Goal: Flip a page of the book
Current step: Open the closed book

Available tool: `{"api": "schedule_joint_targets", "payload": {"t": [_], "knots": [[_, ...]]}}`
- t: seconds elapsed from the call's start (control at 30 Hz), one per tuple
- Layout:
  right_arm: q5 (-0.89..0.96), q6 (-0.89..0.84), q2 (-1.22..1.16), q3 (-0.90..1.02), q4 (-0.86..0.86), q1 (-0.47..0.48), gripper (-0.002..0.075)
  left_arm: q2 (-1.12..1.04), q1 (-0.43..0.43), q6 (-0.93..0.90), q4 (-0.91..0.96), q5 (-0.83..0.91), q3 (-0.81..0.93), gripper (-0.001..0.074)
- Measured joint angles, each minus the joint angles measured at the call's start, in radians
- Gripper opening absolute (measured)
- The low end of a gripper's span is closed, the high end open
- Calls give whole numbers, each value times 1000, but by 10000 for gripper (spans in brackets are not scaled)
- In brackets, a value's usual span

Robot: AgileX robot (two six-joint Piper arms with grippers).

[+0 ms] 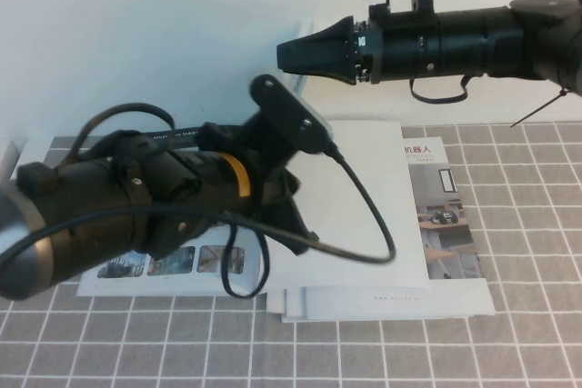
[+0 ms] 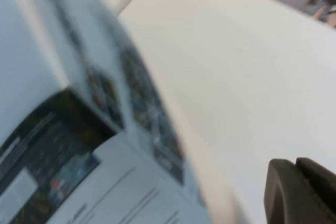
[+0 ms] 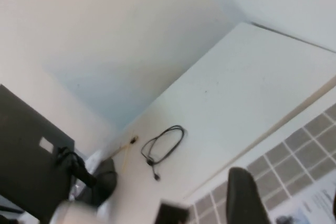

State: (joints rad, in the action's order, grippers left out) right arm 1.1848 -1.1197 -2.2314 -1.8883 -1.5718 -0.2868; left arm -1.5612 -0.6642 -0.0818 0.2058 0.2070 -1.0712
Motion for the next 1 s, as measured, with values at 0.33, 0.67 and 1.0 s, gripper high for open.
{"api": "schedule_joint_targets", "payload": {"t": [0.33, 0.67, 1.0], "knots": [[16, 55, -11, -15, 532, 12, 316, -9, 94, 194, 2, 122, 0, -4], [18, 164, -177, -15, 619, 8, 20, -154, 94, 259, -20, 191, 0, -4], [12, 208, -251, -15, 621, 1, -1, -221, 94, 297, -17, 259, 0, -4]]}}
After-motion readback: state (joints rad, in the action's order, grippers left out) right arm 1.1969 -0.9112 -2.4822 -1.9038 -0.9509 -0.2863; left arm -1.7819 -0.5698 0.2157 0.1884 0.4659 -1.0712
